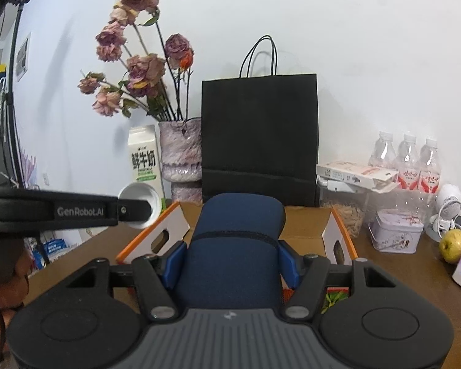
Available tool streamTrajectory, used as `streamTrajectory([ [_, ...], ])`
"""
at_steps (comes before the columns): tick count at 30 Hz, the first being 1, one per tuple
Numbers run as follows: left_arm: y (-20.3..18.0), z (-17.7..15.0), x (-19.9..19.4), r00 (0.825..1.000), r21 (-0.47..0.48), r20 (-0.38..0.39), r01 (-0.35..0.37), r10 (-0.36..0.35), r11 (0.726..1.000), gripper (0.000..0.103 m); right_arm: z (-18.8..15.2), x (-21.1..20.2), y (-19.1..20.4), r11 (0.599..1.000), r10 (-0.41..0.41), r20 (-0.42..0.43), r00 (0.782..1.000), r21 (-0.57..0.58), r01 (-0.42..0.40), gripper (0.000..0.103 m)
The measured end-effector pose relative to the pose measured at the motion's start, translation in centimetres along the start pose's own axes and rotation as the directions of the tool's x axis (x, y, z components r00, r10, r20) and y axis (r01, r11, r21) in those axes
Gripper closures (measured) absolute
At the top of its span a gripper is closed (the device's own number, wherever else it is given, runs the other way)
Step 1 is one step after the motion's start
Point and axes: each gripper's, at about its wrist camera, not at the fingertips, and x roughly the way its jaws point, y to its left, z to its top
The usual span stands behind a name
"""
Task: Organize objects
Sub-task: 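Carry the cap in the left tool and the navy case in the right tool to the cardboard box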
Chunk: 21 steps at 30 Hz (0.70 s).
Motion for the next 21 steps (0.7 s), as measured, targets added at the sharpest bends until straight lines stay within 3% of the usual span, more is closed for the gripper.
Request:
streamTrajectory([
  [21, 1.8, 1.7, 9.1, 0.990, -0.047, -0.059, -0.133, 0.130, 0.990, 0.089, 2.1, 9.6, -1.6, 1.000, -0.016, -0.055, 0.998, 0.017, 0.017, 0.041],
])
